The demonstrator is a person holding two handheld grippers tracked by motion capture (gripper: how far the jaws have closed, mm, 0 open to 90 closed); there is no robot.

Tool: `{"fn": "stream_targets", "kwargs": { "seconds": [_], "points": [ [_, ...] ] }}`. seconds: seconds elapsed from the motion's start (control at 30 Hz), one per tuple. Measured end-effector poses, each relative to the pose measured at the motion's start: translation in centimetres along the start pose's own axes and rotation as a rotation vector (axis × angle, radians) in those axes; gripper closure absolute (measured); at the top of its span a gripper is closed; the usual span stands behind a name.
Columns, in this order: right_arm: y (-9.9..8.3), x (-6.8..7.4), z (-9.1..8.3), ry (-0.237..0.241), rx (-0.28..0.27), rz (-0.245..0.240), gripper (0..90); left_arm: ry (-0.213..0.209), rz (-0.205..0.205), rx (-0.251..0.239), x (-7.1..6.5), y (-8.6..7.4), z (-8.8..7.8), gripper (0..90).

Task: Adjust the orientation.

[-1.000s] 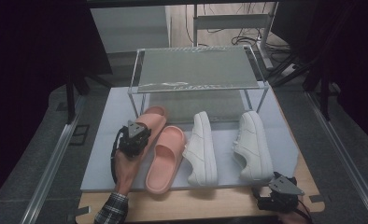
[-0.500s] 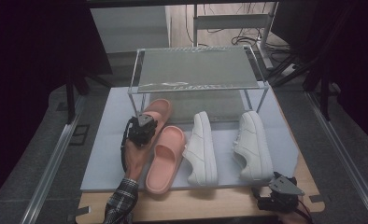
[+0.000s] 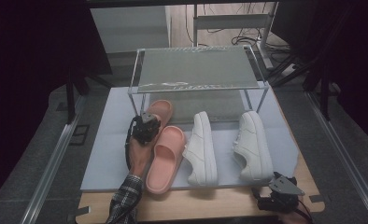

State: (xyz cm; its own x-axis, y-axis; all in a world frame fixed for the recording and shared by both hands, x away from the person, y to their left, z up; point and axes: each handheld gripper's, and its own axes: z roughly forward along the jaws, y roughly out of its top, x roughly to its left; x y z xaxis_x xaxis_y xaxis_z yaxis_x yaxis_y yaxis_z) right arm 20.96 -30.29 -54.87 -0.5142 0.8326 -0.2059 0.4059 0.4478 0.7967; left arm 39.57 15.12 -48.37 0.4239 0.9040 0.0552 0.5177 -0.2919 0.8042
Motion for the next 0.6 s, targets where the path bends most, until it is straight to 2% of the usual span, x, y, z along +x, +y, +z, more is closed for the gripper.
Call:
{"fn": "stream_targets", "kwargs": {
  "seconds": [0.13,0.33,0.43,0.6],
  "points": [
    [0.0,0.0,0.0,0.000,0.000,0.000,0.0,-0.004,0.003,-0.010,-0.1,-0.1,-0.5,76.7],
    [0.0,0.0,0.0,0.000,0.000,0.000,0.0,-0.039,-0.032,-0.038,0.2,-0.5,-2.0,74.5],
    [0.0,0.0,0.0,-0.001,0.001,0.000,0.0,-0.060,-0.045,-0.050,0.4,-0.7,-3.0,74.6],
    [0.0,0.0,0.0,-0.001,0.001,0.000,0.0,-0.107,-0.074,-0.068,1.3,-1.3,-4.8,80.5]
  ]
}}
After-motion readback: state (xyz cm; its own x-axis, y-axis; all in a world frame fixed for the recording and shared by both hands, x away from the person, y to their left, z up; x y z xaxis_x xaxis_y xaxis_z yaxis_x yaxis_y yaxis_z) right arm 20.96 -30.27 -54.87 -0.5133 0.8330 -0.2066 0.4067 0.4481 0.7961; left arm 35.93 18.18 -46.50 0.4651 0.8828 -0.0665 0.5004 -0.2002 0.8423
